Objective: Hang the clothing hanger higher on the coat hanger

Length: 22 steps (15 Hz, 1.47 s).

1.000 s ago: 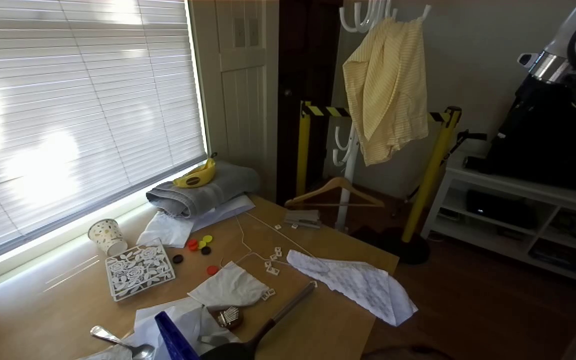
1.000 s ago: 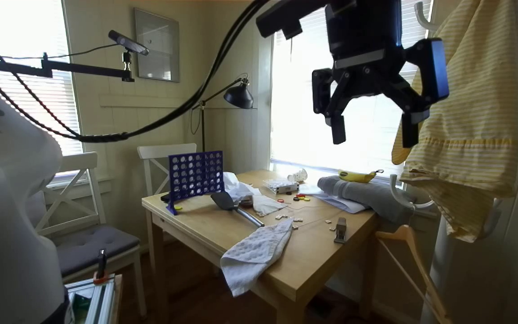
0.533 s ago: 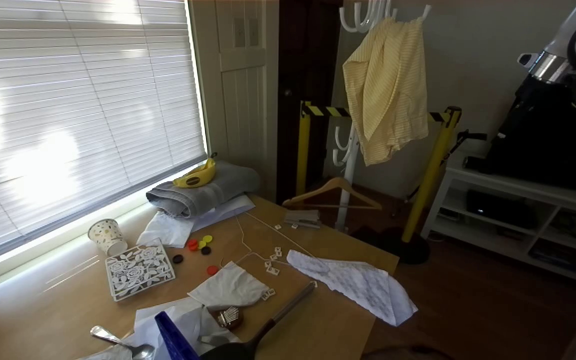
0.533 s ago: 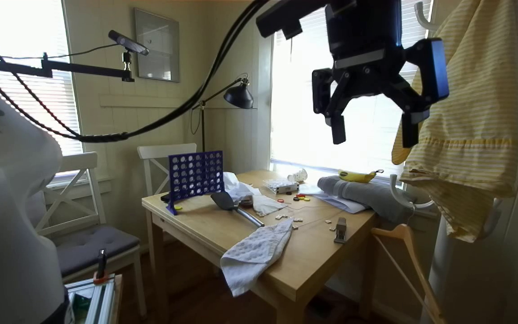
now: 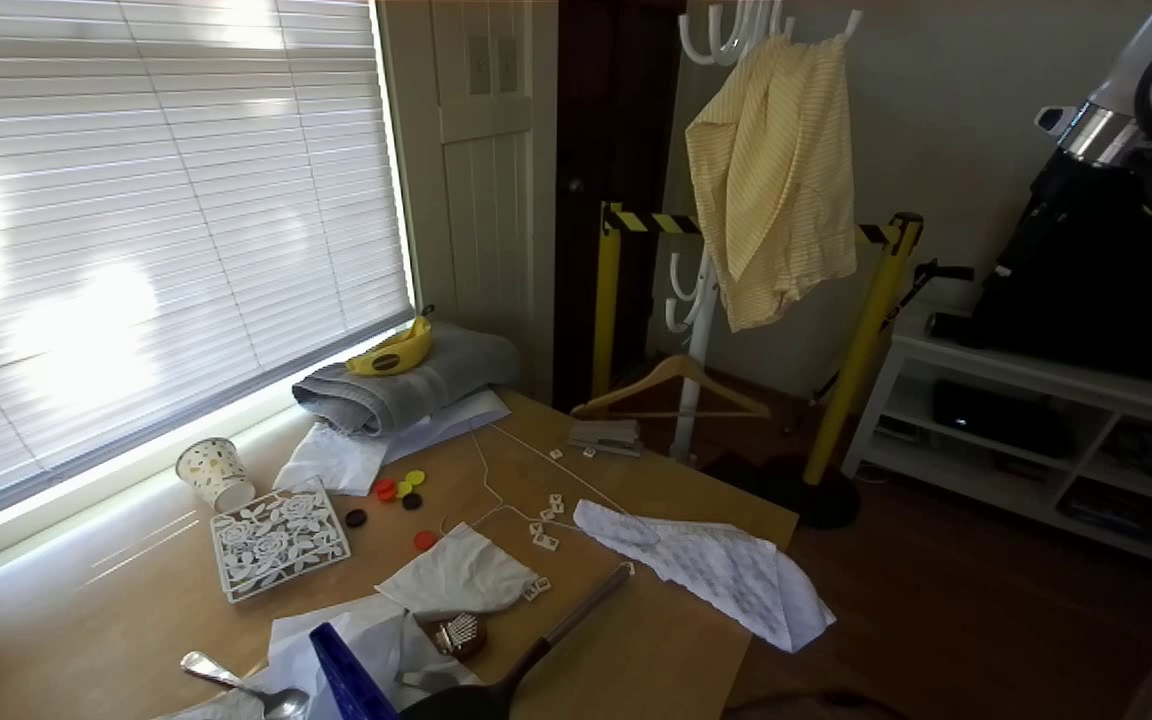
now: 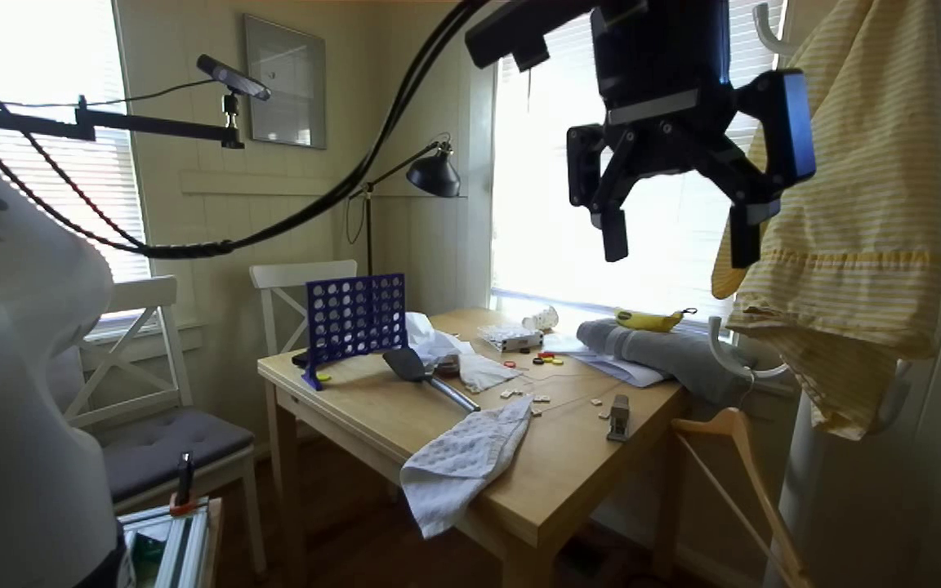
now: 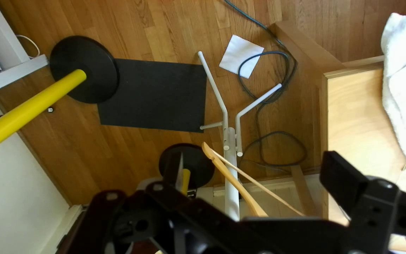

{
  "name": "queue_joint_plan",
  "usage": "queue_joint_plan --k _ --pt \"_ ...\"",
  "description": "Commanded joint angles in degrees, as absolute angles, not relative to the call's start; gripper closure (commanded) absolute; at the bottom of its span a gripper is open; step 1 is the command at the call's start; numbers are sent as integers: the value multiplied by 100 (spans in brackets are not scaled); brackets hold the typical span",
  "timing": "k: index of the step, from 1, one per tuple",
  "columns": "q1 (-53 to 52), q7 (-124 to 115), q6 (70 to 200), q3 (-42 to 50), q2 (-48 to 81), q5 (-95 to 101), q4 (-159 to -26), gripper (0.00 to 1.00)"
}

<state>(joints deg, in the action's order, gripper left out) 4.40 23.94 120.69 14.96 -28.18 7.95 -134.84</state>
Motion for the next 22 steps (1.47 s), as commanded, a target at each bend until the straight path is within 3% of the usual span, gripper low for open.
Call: queue_joint_plan --k 1,12,22 --pt "498 2420 12053 1444 -2808 760 -13469 0" --pt "498 2420 12053 1444 -2808 760 -13469 0" --pt "-278 4922 13115 1700 -2245 277 -14030 0"
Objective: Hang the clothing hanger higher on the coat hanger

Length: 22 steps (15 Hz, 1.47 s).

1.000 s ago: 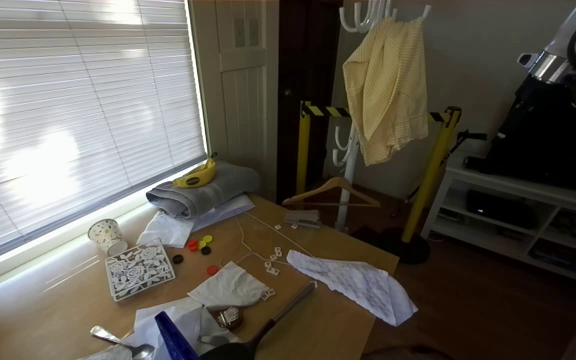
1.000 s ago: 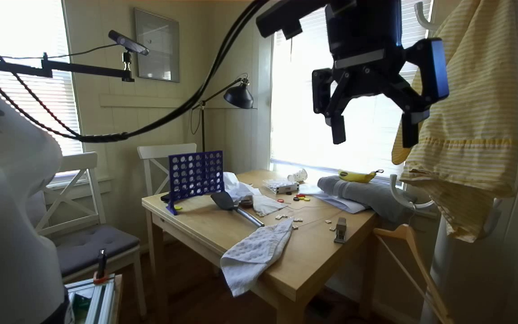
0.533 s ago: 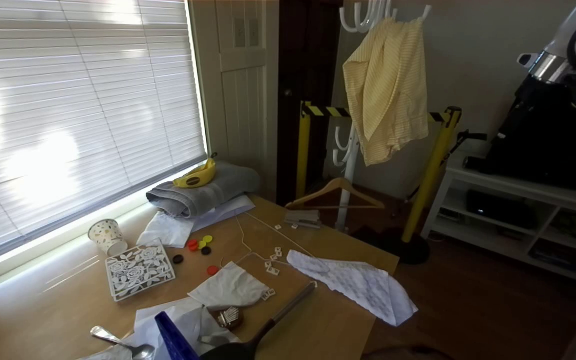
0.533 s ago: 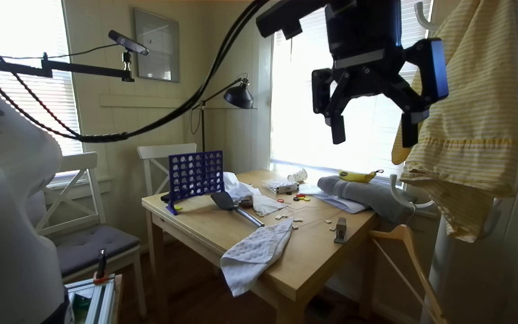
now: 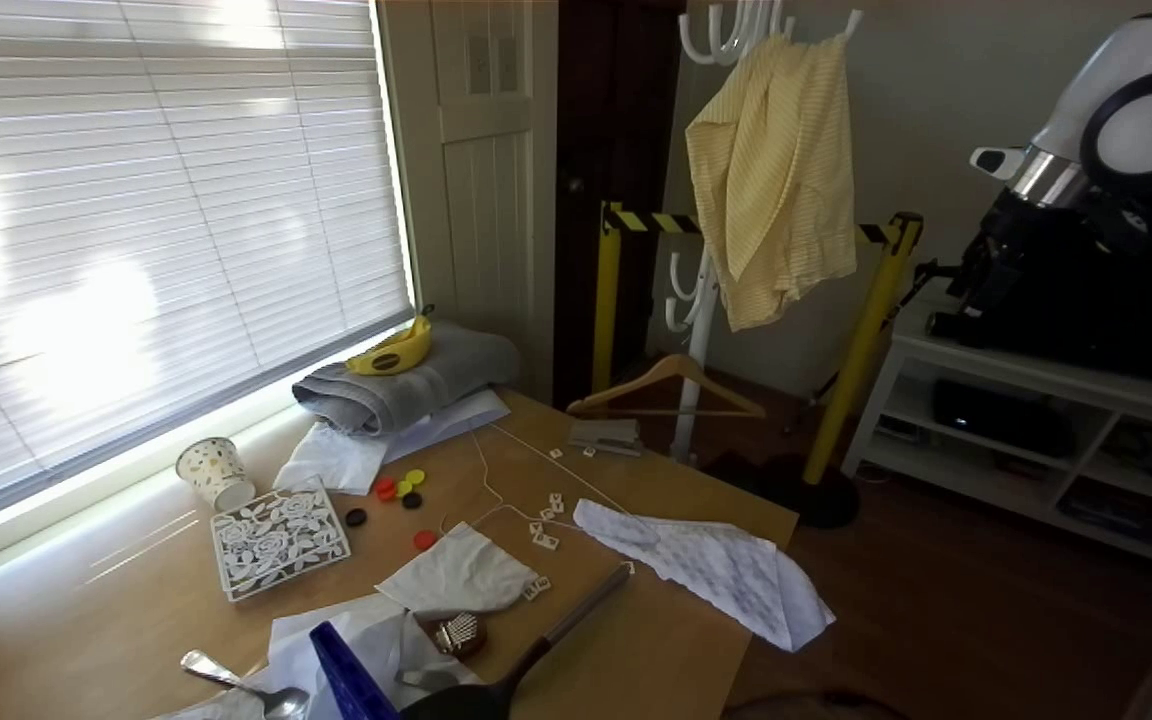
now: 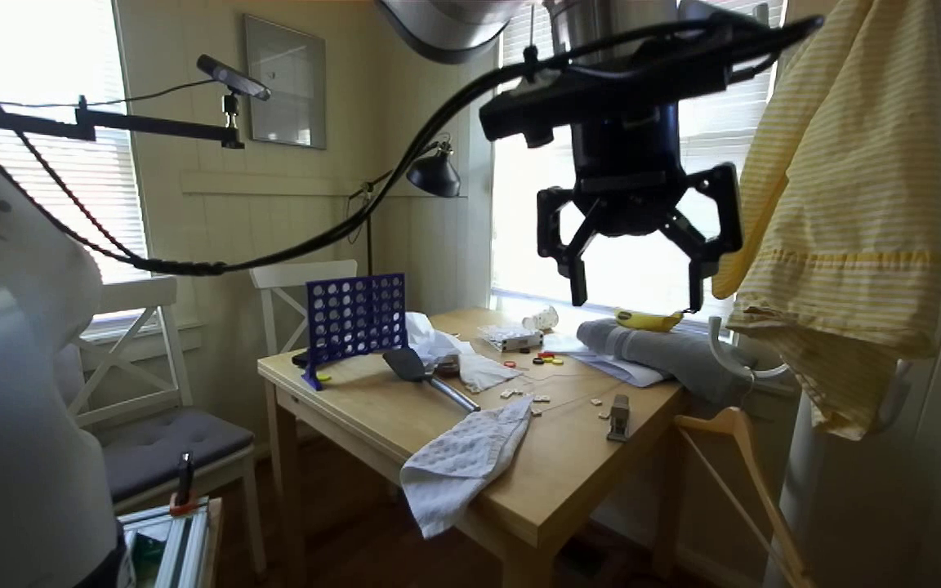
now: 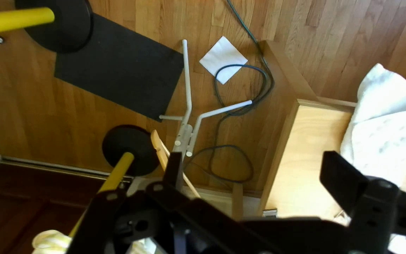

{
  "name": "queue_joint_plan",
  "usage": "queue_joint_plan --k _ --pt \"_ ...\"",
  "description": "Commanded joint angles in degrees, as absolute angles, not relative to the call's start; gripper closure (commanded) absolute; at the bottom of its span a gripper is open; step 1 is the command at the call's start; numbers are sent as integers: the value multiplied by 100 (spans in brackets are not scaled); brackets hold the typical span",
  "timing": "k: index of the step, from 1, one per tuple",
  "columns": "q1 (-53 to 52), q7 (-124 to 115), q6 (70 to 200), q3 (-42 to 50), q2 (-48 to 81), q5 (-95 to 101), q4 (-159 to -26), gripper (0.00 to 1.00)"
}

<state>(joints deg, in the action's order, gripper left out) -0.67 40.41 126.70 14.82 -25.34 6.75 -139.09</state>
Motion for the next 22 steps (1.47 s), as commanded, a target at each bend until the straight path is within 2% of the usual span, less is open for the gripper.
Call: queue_joint_plan --k 1,4,7,8,13,17,20,22 --pt "-378 5336 13288 1798 -2145 28 -14080 0" --pt "-830 6595 13619 2284 -1727 -1018 -14042 0" --pt "-1305 7795 13299 2897 -1294 -2415 -13771 0" --pt "-613 7236 13437 2156 -1580 -1883 -14026 0" --pt "-400 7333 13442 1933 -1506 -1966 -14017 0" --pt "-290 7841 13507 2085 -1047 -2278 -13769 0" --pt "-242 8937 13435 2225 -455 -3230 -13451 0" --pt "-510 9798 13027 2633 88 -4147 -12982 0"
